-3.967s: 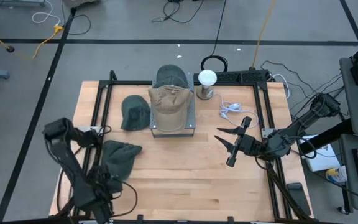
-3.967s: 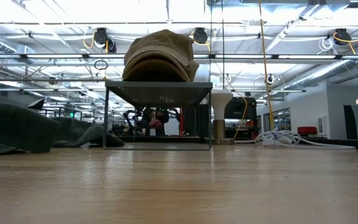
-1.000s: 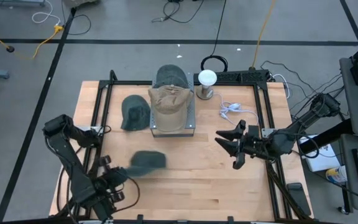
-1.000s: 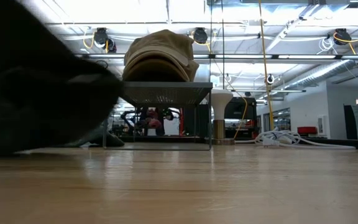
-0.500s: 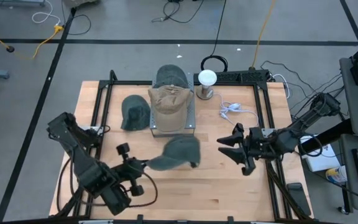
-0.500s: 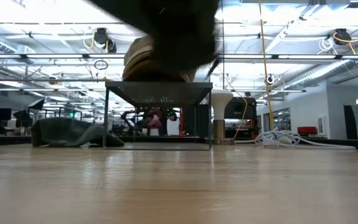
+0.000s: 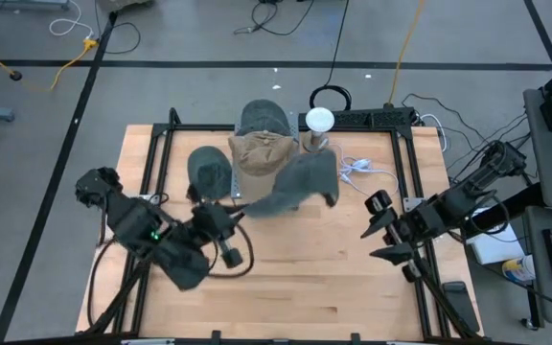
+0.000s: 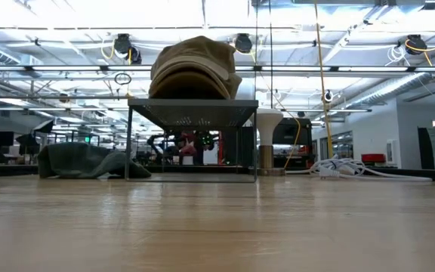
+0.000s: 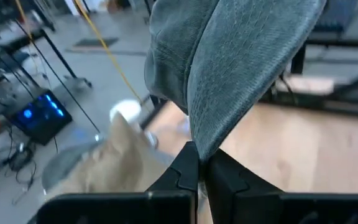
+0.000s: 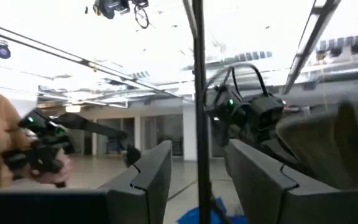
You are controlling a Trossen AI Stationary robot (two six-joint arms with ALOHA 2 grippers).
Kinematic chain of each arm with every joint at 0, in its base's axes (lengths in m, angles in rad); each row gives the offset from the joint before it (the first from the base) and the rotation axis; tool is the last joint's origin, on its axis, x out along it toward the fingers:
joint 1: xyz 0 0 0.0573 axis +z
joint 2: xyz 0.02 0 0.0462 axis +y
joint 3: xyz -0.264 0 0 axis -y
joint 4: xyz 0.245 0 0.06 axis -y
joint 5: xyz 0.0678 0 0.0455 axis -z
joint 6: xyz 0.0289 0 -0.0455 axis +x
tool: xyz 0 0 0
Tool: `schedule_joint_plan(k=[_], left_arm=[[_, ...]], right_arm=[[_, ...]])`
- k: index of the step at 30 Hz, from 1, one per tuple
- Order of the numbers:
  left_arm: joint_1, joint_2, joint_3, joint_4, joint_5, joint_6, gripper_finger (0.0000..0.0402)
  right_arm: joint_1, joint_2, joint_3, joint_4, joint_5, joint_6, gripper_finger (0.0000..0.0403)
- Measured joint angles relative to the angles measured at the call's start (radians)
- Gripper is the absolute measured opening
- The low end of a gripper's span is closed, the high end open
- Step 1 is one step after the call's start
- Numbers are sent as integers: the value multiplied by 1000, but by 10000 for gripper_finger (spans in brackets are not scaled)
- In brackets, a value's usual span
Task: Pick & Place hat
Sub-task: Stack the bottom black cap on the black cap on the shelf
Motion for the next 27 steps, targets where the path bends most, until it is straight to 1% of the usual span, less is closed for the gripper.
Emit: schedule_joint_plan(k=[1, 4, 8, 10, 12, 15, 20, 23, 27], left_arm=[[11, 0, 13, 37, -8, 39, 8], [44, 0, 50, 166, -12, 192, 8], [88, 0, 69, 424, 14, 453, 8], [110, -1, 69, 559, 74, 588, 8], [131, -10, 69, 658, 169, 688, 8], [182, -21, 70, 760, 297, 746, 8], [261, -50, 69, 813, 461, 795, 8], [294, -65, 68, 818, 544, 839, 8], [357, -77, 68, 842, 630, 872, 8]], right_arm=[[-1, -2, 0, 0, 6, -10, 151], [-1, -2, 0, -2, 73, -29, 152], [-1, -2, 0, -2, 220, -36, 155], [-9, -2, 0, -2, 314, -43, 157], [-24, -2, 0, 8, 407, -43, 159], [-55, -2, 0, 38, 513, -53, 163], [-108, -1, 0, 66, 520, -140, 186], [-138, 0, 0, 88, 519, -147, 211], [-175, 3, 0, 84, 518, -138, 249]])
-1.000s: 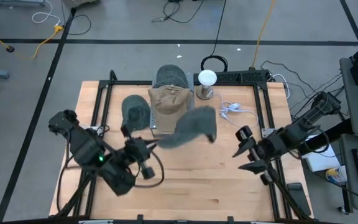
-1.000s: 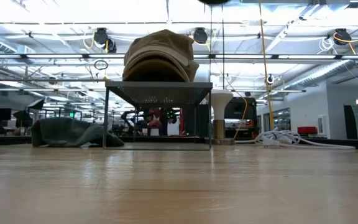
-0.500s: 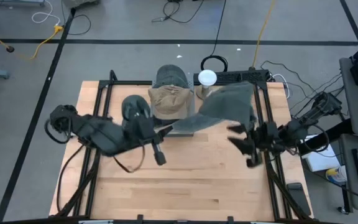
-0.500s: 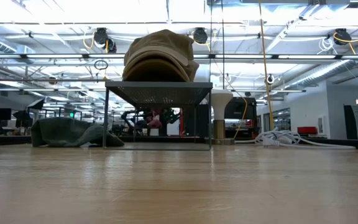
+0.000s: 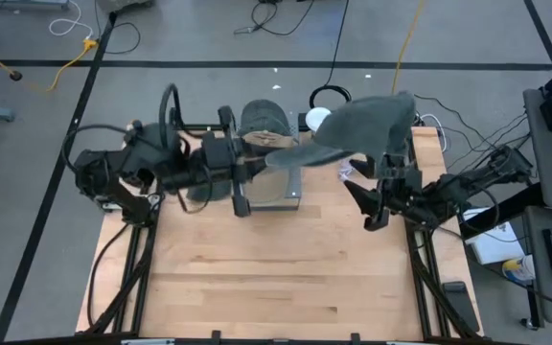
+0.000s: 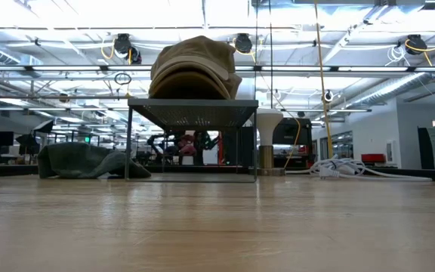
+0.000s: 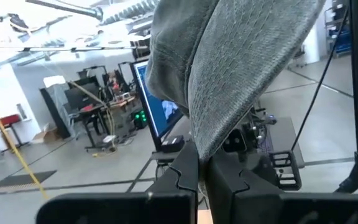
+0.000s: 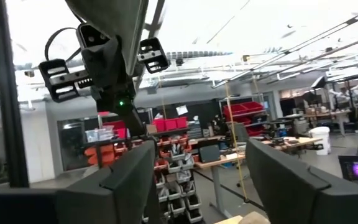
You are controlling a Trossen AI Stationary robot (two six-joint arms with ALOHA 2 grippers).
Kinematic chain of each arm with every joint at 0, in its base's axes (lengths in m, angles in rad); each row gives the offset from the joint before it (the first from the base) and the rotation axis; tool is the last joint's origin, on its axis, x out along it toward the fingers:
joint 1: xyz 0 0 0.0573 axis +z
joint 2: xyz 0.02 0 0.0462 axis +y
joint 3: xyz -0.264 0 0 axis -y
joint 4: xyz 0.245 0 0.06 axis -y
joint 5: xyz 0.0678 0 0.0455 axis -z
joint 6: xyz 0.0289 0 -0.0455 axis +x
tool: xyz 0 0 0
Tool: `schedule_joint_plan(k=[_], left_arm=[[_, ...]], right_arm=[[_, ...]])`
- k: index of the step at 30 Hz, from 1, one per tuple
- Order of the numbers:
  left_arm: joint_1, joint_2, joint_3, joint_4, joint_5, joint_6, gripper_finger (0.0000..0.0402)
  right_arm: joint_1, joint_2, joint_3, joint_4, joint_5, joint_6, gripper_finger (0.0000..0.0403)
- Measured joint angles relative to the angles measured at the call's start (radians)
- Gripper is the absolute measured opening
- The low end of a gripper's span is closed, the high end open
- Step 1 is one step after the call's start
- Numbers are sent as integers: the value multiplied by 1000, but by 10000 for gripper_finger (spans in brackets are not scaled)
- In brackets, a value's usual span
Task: Pick & Place hat
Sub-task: Stack the bottom black cap on the black cap on the shelf
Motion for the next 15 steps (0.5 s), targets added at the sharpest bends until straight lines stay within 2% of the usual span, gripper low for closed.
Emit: schedule_joint_plan(k=[5, 8, 11, 15], left_arm=[[62, -23, -36, 12, 119, 0, 8], [87, -55, -112, 43, 166, -8, 8], [105, -122, -241, 118, 191, -24, 8], [128, -233, -460, 321, 212, -36, 8]], right_arm=[[-48, 0, 0, -2, -13, 55, 279], [-80, 0, 0, -6, -51, 63, 283], [-113, 2, 14, -66, -53, 90, 283], [-153, 12, 64, -232, -56, 148, 283]])
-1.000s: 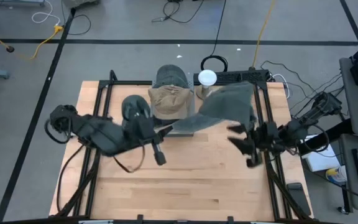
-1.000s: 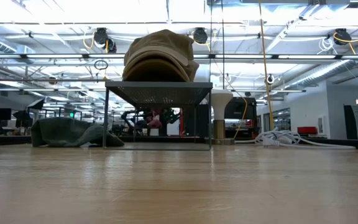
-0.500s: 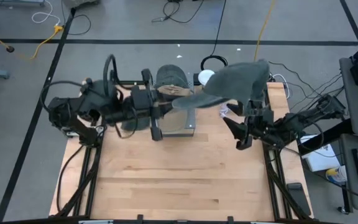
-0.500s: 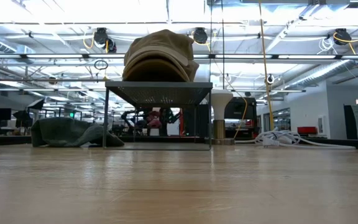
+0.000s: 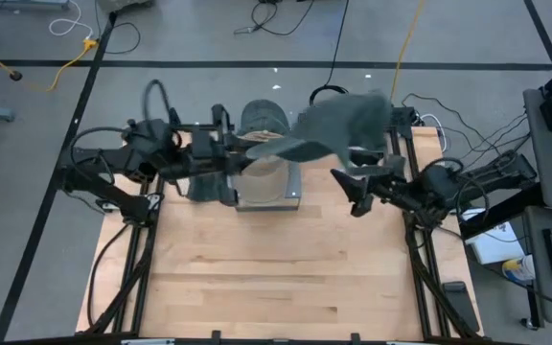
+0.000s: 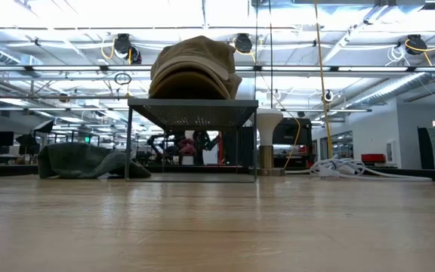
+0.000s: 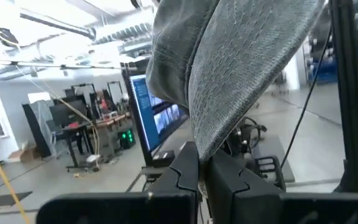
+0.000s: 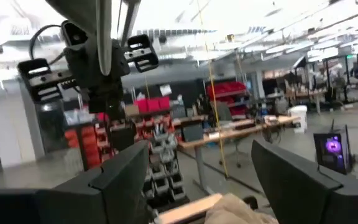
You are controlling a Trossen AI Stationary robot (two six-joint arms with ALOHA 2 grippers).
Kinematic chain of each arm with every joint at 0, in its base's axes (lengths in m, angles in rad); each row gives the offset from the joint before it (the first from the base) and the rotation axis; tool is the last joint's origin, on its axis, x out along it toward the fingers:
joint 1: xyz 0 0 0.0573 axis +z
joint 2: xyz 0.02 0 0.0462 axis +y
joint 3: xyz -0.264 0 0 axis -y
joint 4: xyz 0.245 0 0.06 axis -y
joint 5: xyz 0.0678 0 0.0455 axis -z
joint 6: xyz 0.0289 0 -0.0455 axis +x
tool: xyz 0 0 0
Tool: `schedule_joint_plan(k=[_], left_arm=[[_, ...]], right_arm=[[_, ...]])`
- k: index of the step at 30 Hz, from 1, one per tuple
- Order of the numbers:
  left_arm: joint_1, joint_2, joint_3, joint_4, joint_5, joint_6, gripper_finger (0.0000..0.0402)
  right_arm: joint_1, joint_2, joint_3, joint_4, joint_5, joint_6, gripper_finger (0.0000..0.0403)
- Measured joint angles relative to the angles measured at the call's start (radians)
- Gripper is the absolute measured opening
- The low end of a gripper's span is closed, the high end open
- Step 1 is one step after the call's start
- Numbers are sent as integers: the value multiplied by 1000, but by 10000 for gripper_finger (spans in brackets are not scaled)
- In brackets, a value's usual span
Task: Pick & Place hat
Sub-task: Stack the bottom black cap on the black cap on the shelf
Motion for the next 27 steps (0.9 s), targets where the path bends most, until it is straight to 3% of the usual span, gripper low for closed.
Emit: schedule_joint_plan(k=[8, 16, 22, 27], left_arm=[[37, -211, -413, 385, 69, -80, 8], [48, -315, -728, 710, 87, -184, 8], [48, -326, -888, 896, 41, -229, 8], [48, -325, -958, 967, 1, -235, 8]], right_arm=[[-103, 103, 152, -161, -151, 65, 283], [-204, 253, 388, -403, -310, 170, 283], [-249, 347, 489, -427, -443, 240, 283], [-256, 391, 511, -417, -458, 286, 283]])
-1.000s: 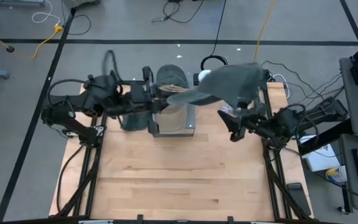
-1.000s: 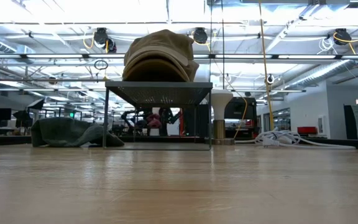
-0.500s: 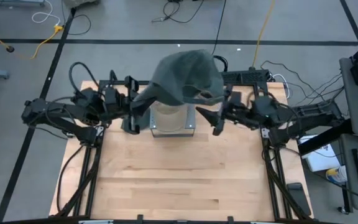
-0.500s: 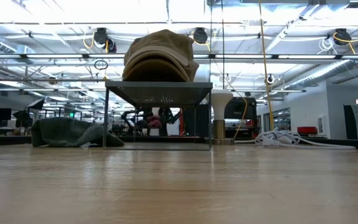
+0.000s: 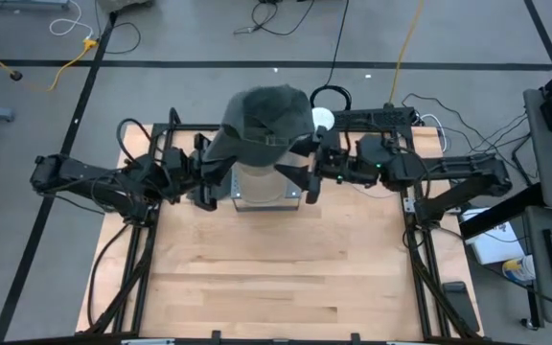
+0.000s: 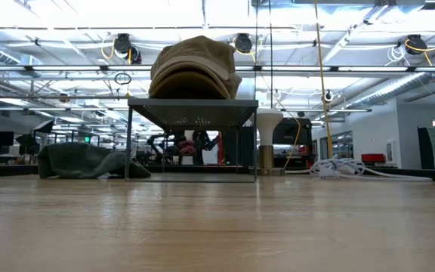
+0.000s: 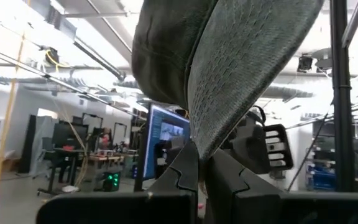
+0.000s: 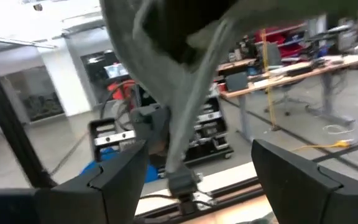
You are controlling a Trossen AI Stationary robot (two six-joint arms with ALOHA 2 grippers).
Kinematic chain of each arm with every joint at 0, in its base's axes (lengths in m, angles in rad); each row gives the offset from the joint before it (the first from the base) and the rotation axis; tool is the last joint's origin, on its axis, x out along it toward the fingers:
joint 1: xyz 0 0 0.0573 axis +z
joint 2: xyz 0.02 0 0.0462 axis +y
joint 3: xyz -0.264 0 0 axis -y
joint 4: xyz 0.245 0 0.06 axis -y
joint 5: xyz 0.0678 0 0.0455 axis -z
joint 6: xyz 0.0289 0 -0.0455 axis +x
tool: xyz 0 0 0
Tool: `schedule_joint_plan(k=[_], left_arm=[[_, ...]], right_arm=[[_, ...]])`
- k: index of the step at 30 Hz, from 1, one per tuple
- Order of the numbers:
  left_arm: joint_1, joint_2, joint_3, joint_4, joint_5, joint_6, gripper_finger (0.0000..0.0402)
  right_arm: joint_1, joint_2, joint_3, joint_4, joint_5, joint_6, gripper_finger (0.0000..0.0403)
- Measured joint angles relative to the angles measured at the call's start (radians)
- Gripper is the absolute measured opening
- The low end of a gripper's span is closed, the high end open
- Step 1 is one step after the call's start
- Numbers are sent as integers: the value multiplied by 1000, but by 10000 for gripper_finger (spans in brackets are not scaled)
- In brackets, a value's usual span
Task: Pick & Place hat
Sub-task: Stack the bottom black cap on the black cap on the shelf
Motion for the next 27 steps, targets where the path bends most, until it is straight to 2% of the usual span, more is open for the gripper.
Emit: schedule_joint_plan(k=[5, 9, 12, 17, 19, 23, 27], left_arm=[[0, 2, -27, -5, -31, -6, 8], [0, 8, -28, -20, -31, -18, 8], [-1, 8, -28, -30, -31, -29, 8], [-2, 8, -28, -61, -29, -43, 13], [-2, 8, -28, -71, -36, -54, 24], [-2, 6, -28, -82, -50, -68, 46], [-3, -27, -28, -169, -61, -152, 63]], right_arm=[[-1, 26, 0, 33, -35, 51, 280], [-1, 38, 1, 26, -35, 51, 248], [-1, 44, 1, 40, -35, 53, 193], [-1, 49, 0, 40, -29, 54, 49], [-1, 49, 0, 42, -26, 45, 15], [-1, 40, 0, 37, -23, -8, 7], [0, 0, 0, 11, -3, -94, 5]])
